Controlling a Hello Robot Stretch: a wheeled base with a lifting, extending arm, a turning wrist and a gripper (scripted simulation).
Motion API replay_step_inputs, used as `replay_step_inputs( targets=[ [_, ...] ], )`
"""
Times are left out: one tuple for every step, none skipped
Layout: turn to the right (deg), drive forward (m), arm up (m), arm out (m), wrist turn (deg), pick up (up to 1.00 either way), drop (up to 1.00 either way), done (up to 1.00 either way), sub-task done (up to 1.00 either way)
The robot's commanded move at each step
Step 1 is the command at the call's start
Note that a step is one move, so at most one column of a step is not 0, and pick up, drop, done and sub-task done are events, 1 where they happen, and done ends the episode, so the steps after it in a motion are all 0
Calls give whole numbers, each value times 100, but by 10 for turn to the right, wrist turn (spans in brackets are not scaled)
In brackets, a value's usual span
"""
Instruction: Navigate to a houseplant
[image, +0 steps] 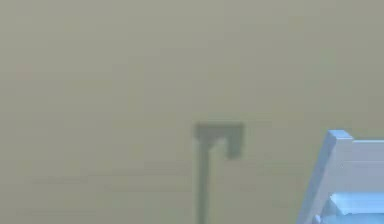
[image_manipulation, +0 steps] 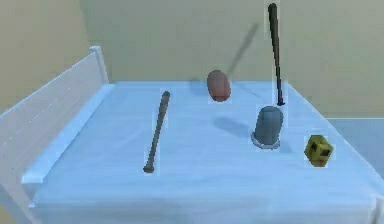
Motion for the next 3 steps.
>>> replay_step_inputs(
  targets=[
    [-450, 0, 0, 0, 0, 0, 0, 0, 0],
    [-450, 0, 0, 0, 0, 0, 0, 0, 0],
    [-270, 0, 0, 0, 0, 0, 0, 0, 0]
  ],
)
